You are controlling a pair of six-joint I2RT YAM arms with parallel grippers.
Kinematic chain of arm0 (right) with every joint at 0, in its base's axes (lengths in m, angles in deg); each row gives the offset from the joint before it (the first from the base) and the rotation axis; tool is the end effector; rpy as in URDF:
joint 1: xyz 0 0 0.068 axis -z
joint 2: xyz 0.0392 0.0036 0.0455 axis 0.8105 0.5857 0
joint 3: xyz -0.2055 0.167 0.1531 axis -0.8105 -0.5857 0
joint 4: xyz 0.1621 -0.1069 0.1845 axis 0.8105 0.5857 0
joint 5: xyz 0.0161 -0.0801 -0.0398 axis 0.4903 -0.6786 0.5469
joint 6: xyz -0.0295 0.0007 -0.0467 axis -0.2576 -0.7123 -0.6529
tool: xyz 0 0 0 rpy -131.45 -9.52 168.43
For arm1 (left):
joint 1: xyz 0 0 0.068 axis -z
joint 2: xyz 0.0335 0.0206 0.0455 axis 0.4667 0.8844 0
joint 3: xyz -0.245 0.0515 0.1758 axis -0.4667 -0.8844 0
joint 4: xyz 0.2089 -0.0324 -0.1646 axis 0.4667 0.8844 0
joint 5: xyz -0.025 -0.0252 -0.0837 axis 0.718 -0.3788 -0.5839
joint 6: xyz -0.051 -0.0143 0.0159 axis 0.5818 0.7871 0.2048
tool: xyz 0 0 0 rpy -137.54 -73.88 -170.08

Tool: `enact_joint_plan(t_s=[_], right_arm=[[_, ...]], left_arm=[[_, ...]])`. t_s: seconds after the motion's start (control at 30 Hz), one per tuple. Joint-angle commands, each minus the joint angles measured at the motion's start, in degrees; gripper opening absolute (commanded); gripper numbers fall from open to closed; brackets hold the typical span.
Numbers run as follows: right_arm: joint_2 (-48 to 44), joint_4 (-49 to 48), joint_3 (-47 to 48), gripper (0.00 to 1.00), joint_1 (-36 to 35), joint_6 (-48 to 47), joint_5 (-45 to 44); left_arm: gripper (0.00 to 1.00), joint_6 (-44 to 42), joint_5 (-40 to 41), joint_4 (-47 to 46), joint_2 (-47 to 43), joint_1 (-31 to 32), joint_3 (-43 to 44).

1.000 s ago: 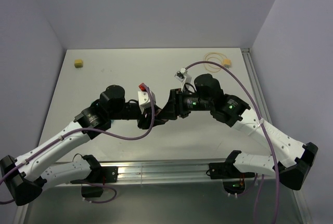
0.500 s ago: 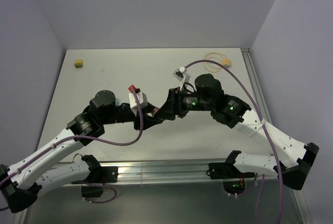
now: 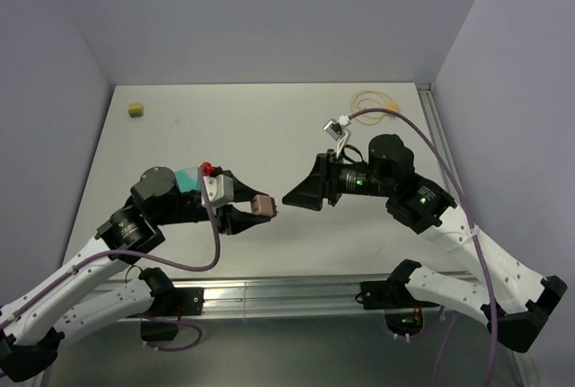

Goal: Insert the plug

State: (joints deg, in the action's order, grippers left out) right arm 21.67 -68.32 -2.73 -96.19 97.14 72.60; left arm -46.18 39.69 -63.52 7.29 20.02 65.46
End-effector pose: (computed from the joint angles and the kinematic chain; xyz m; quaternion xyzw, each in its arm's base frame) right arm 0.1219 0.1382 0.4197 -0.2056 0.7420 0.5585 0.3086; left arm 0.0865 -0.1283 0.3941 0.4916 0.5356 -0.4510 0.5177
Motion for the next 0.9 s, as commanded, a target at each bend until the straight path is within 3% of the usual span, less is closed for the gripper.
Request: enact_joint_plan(t_s=[0.0, 0.4, 0.87], right_arm=[[0.6, -9.4, -3.7, 0.81, 1.3, 5.0, 8.2], [1.2, -34.5, -10.9, 0.76, 1.0, 18.1, 18.9], [5.2, -41.0, -9.8, 0.69, -1.4, 21.9, 19.2]], left_arm=[[0.0, -1.0, -2.8, -5.0, -2.7, 0.0, -0.3], [0.0, 2.7, -8.3, -13.0, -2.3, 0.0, -0.9], [0.0, 3.3, -8.9, -15.5, -2.4, 0.0, -1.3]])
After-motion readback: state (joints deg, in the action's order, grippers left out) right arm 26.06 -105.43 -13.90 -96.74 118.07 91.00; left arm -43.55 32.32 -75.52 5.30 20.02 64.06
